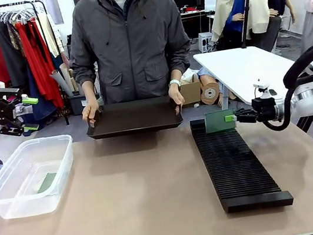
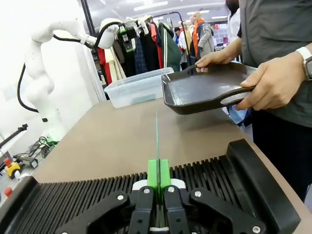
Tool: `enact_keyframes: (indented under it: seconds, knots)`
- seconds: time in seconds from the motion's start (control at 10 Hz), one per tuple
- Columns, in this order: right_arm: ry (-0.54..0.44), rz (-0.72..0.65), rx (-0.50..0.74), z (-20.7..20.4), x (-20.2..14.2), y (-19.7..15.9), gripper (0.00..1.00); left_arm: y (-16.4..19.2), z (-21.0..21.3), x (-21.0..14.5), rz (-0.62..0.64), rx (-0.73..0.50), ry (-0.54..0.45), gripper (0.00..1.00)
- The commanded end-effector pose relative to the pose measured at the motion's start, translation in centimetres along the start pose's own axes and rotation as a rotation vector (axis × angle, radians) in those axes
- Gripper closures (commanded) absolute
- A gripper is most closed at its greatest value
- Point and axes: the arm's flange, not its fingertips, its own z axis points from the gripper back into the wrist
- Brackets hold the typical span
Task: Sort PCBs into racks and boxes based on the side picked up.
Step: If the short side of the Blank PCB is picked up, insert it into the PCB Rack ; if the long side is picked up, place it in the Organizing box.
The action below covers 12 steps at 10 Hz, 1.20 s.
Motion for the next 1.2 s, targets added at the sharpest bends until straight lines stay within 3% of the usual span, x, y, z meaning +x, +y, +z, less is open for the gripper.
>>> enact_keyframes:
  seconds: [0.0,0.4,1.1]
  knots:
    - [0.000,0.078,0.007,-0.3,-0.4,-0.4,1.00,-0.2,0.1,-0.2,-0.004,0.012,-0.002,0.03]
    - [-0.004,0.091,-0.022,0.0,-2.2,-0.7,1.00,-0.2,0.1,-0.2,-0.004,0.012,-0.002,0.03]
    - [0.008,0.135,-0.038,-0.3,-2.6,-0.4,1.00,-0.2,0.1,-0.2,-0.004,0.012,-0.002,0.03]
